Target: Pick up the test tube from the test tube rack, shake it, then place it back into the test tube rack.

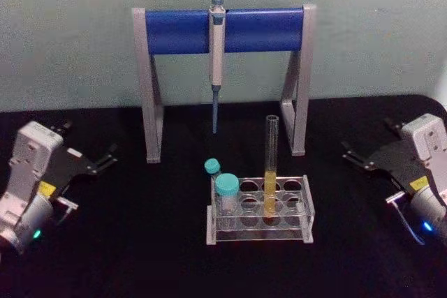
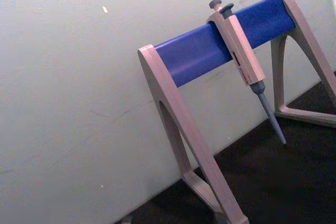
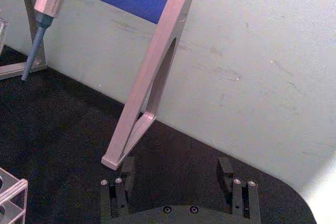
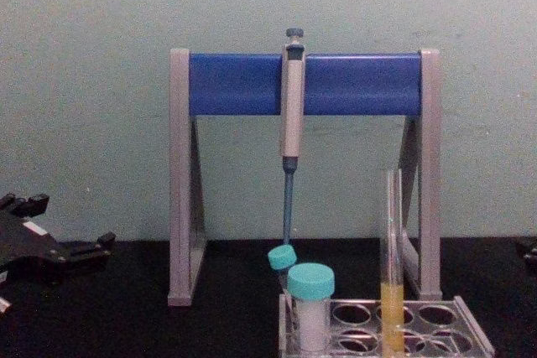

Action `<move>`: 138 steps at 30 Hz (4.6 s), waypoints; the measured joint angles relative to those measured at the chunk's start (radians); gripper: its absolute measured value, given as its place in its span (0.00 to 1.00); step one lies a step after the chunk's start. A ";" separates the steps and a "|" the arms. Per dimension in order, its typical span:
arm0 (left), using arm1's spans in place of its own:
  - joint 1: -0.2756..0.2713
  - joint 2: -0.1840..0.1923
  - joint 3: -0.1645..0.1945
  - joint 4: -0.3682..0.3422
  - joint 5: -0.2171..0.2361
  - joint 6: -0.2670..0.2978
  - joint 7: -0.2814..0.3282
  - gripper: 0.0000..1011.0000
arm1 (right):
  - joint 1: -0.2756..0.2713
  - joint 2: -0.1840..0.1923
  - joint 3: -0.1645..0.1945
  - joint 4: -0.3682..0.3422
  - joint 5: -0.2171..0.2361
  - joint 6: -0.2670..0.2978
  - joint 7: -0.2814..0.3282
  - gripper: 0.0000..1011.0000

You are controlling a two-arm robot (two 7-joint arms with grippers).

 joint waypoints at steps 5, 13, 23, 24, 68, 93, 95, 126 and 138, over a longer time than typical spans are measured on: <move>0.000 0.000 0.000 0.000 0.000 0.000 0.000 1.00 | 0.000 0.000 0.000 0.000 0.000 0.000 0.000 0.99; 0.000 0.000 0.000 0.000 0.000 0.000 0.000 1.00 | -0.012 -0.003 0.014 -0.016 -0.005 0.007 0.019 0.99; 0.000 0.000 0.000 0.000 0.000 0.000 0.000 1.00 | -0.053 -0.007 0.047 -0.088 0.064 0.054 0.103 0.99; 0.000 0.000 0.000 0.000 0.000 0.000 0.000 1.00 | -0.060 -0.008 0.053 -0.100 0.081 0.061 0.121 0.99; 0.000 0.000 0.000 0.000 0.000 0.000 0.000 1.00 | 0.049 -0.095 0.042 -0.064 0.317 0.257 0.533 0.99; 0.000 0.000 0.000 0.000 0.000 0.000 0.000 1.00 | 0.157 -0.131 -0.026 0.079 0.365 0.234 0.616 0.99; 0.000 0.000 0.000 0.000 0.000 0.000 0.000 1.00 | 0.160 -0.132 -0.028 0.082 0.365 0.233 0.616 0.99; 0.000 0.000 0.000 0.000 0.000 0.000 0.000 1.00 | 0.156 -0.131 -0.024 0.077 0.364 0.234 0.613 0.58; 0.000 0.000 0.000 0.000 0.000 0.000 0.000 1.00 | 0.156 -0.131 -0.024 0.076 0.364 0.234 0.614 0.22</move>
